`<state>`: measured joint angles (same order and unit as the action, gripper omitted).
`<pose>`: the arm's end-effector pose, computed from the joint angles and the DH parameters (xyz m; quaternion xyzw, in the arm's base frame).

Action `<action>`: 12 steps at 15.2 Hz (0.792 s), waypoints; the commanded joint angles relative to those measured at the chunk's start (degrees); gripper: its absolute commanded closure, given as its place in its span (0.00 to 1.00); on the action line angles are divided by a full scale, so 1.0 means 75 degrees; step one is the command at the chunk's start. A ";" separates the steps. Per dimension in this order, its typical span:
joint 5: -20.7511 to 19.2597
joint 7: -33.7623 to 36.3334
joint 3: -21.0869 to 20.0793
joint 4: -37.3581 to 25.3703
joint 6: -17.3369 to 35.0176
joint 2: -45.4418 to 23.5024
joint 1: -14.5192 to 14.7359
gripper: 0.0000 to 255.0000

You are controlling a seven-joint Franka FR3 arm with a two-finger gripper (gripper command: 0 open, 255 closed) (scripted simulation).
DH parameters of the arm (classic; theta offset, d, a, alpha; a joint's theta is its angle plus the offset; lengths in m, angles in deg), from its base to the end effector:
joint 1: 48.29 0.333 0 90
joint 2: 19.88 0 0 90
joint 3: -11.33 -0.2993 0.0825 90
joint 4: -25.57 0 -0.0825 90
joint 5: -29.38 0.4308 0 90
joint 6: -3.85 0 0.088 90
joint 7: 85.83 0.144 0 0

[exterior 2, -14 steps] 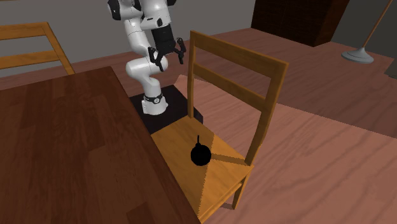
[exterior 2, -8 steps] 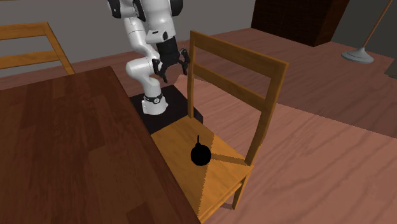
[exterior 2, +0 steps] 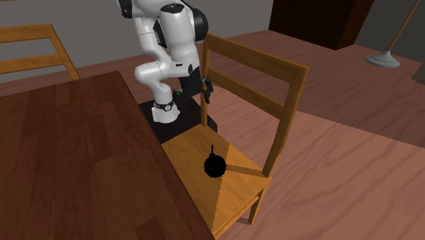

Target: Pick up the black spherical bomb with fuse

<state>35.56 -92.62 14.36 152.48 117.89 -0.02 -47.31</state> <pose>0.5170 -0.0089 0.4633 -0.9961 -0.0233 -0.0648 0.0547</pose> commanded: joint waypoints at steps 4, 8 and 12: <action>0.0078 -0.0312 0.0059 -0.0702 0.0618 -0.1484 0.0052 0.00; 0.0157 -0.0538 0.0073 -0.1413 0.0954 -0.2662 0.0068 0.00; 0.0227 -0.0736 0.0058 -0.2281 0.1154 -0.3860 0.0059 0.00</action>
<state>37.12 -97.66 14.80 137.06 126.05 -26.52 -46.81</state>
